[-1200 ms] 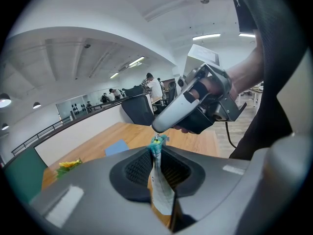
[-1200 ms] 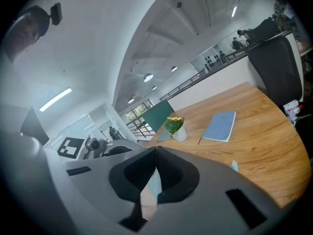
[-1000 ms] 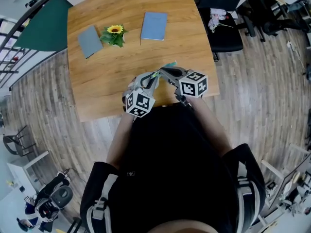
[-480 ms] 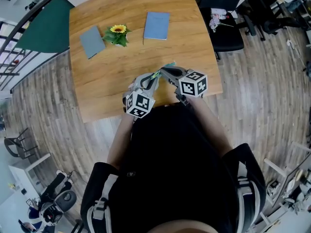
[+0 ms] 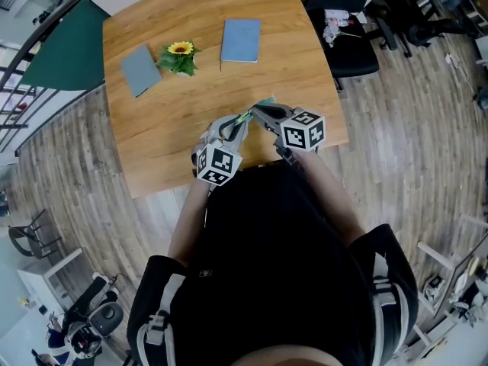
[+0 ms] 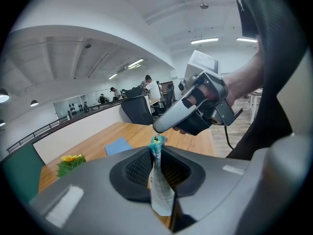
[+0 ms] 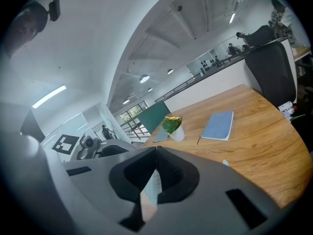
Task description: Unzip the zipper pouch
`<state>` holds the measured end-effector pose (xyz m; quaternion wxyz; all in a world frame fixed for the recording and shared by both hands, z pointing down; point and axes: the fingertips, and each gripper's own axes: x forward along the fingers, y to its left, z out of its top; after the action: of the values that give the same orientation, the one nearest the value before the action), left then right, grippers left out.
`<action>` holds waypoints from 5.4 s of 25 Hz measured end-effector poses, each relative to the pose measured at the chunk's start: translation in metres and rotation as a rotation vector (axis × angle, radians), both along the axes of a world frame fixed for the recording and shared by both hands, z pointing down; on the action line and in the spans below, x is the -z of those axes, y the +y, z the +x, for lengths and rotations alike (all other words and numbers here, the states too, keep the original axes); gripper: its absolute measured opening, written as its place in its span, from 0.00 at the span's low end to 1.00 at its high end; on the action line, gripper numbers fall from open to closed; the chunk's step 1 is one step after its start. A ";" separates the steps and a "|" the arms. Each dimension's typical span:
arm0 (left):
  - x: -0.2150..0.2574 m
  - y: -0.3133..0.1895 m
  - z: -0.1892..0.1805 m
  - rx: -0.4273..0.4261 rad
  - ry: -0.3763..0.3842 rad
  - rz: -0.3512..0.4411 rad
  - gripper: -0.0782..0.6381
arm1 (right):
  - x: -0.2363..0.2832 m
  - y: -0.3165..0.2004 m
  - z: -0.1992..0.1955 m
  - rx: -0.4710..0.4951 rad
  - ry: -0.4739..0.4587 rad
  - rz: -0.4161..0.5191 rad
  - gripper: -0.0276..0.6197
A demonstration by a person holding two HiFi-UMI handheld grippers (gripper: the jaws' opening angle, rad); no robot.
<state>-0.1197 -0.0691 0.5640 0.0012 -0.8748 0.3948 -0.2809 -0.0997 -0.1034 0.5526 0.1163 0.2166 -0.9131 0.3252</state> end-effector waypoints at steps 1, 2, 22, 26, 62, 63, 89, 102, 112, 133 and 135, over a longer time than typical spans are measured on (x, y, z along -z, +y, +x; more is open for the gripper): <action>0.000 0.000 0.000 -0.001 0.003 -0.001 0.16 | 0.000 -0.001 0.001 -0.005 -0.002 -0.004 0.05; 0.000 -0.001 0.000 -0.002 0.007 -0.002 0.16 | -0.001 -0.002 0.002 -0.010 -0.002 -0.007 0.05; 0.001 0.001 -0.001 -0.020 0.012 -0.004 0.16 | -0.008 -0.008 0.009 -0.050 0.013 -0.008 0.05; 0.001 0.002 -0.002 -0.017 0.011 -0.003 0.16 | -0.009 -0.008 0.009 -0.049 0.015 -0.011 0.05; 0.010 0.007 -0.014 -0.014 -0.002 0.010 0.17 | -0.014 -0.014 0.007 -0.070 0.057 0.017 0.05; 0.011 0.007 -0.014 -0.014 -0.001 0.010 0.17 | -0.013 -0.014 0.008 -0.072 0.057 0.017 0.05; 0.022 0.009 -0.013 -0.029 0.008 0.027 0.17 | -0.004 -0.019 0.010 -0.094 0.080 0.067 0.05; 0.028 0.006 -0.011 -0.023 0.027 0.030 0.17 | 0.001 -0.030 0.021 -0.127 0.074 0.072 0.05; 0.030 0.004 -0.006 -0.032 0.022 0.030 0.17 | -0.004 -0.037 0.032 -0.150 0.083 0.073 0.05; 0.031 0.006 -0.006 -0.040 0.043 0.018 0.17 | -0.014 -0.047 0.058 -0.217 0.093 0.049 0.05; 0.031 0.007 -0.007 -0.040 0.044 0.017 0.17 | -0.015 -0.047 0.060 -0.223 0.092 0.049 0.05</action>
<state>-0.1268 -0.0620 0.5334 0.0056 -0.8884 0.3796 -0.2580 -0.0398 -0.1508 0.5672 0.1157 0.3342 -0.8847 0.3036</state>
